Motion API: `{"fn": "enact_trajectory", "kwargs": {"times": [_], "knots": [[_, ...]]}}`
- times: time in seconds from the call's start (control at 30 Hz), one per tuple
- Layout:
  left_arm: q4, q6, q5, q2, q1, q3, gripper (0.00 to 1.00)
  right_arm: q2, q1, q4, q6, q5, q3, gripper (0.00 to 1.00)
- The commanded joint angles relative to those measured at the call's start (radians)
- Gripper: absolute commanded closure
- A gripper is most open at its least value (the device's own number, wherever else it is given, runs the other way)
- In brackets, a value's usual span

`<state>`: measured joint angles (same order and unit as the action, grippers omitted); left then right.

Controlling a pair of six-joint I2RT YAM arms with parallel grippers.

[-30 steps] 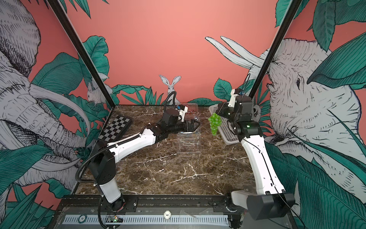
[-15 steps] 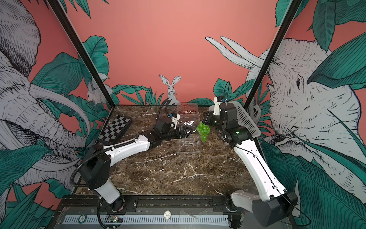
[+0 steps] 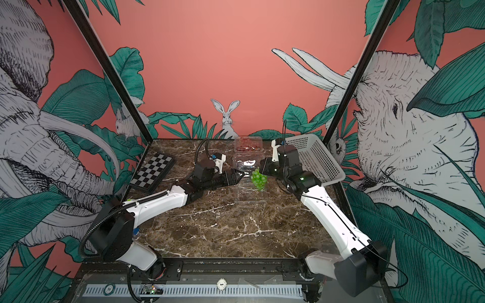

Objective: Pack grapes into containers
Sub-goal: Place the grape into the packing box.

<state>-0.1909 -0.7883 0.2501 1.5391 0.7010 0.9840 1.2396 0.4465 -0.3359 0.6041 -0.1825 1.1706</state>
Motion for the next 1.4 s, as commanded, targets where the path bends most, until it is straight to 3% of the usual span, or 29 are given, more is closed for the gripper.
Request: {"fn": "enact_trajectory", "kwargs": {"times": [0.0, 0.7, 1.37], "knots": [[-0.033, -0.011, 0.006, -0.039, -0.024, -0.022, 0.01, 0.012, 0.015, 0.077, 0.013, 0.022, -0.018, 1.00], [-0.044, -0.022, 0.009, -0.048, -0.043, -0.088, 0.01, 0.102, 0.034, 0.191, 0.054, -0.001, -0.156, 1.00], [-0.062, -0.037, 0.023, -0.048, -0.066, -0.125, 0.01, 0.285, 0.106, 0.303, 0.104, -0.014, -0.145, 1.00]]}}
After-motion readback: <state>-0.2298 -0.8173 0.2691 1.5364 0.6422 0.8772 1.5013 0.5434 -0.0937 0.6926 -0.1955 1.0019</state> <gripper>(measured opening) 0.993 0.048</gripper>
